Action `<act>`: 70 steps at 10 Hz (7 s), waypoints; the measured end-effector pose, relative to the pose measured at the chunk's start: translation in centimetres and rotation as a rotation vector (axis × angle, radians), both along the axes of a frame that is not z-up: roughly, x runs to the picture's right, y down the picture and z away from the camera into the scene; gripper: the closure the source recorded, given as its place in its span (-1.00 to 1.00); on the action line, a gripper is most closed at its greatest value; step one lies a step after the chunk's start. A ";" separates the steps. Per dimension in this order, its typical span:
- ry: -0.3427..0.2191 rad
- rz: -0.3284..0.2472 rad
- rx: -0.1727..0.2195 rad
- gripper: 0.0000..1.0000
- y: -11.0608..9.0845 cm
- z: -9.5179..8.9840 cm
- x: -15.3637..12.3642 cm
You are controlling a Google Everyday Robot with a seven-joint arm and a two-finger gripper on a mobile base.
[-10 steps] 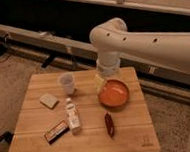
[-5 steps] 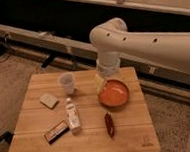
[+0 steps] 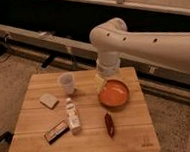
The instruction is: Place the pepper in the ceramic cup
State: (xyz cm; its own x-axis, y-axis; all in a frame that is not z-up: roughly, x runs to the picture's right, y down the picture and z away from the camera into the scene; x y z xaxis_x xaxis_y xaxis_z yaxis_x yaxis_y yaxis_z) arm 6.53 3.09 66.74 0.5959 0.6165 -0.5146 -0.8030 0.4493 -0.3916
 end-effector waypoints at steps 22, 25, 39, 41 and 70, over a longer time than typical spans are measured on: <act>0.110 0.035 -0.304 -0.60 19.5 0.4 1.7; 0.083 0.067 -0.357 -0.60 21.5 1.5 0.3; 0.163 0.076 -0.268 -0.60 23.1 11.3 -1.3; 0.173 0.069 -0.255 -0.60 22.9 11.6 -1.1; -0.342 -0.135 -0.111 0.82 -1.8 5.7 -15.7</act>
State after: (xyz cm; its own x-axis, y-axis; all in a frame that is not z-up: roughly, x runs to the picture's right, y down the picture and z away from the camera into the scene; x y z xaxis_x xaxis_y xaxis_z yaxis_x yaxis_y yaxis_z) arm -9.17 1.28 72.41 0.8167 0.4725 -0.3313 -0.5541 0.4818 -0.6789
